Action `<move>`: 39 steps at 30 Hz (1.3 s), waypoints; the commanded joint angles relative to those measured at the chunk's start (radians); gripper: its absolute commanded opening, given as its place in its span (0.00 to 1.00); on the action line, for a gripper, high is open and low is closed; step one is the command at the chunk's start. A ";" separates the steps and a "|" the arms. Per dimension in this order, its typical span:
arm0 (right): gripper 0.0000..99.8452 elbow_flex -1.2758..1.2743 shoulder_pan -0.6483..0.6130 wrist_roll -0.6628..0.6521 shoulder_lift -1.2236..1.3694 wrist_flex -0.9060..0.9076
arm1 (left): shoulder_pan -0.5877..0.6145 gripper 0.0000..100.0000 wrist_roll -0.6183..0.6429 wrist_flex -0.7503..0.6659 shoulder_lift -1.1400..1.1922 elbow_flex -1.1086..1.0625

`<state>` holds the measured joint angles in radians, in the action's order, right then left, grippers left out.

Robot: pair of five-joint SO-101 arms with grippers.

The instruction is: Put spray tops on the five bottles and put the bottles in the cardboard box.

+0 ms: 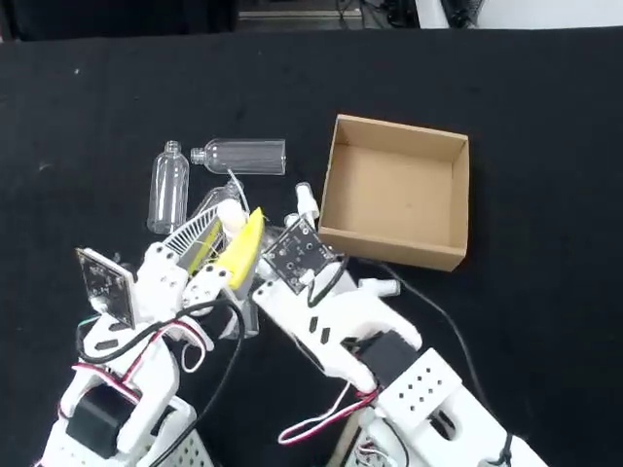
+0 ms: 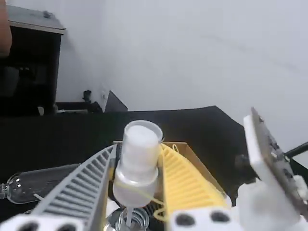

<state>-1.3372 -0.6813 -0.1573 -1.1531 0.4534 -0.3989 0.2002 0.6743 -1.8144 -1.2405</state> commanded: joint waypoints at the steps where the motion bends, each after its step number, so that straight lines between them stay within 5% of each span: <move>1: 0.01 0.018 0.046 0.003 -0.028 -0.018 | 0.015 0.03 -0.011 -0.011 -0.006 -0.002; 14: 0.01 0.018 0.058 0.000 -0.028 -0.018 | 0.005 0.04 -0.063 -0.002 0.338 0.156; 21: 0.01 0.018 0.066 -0.002 -0.028 -0.018 | 0.005 0.25 -0.058 0.000 0.342 0.154; 39: 0.01 0.018 0.066 -0.002 -0.028 -0.018 | 0.111 0.25 -0.057 0.000 0.253 0.179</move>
<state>-1.3387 -0.6337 -0.1573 -1.1531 0.4534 -0.3268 0.1435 0.6743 -1.4860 -1.1393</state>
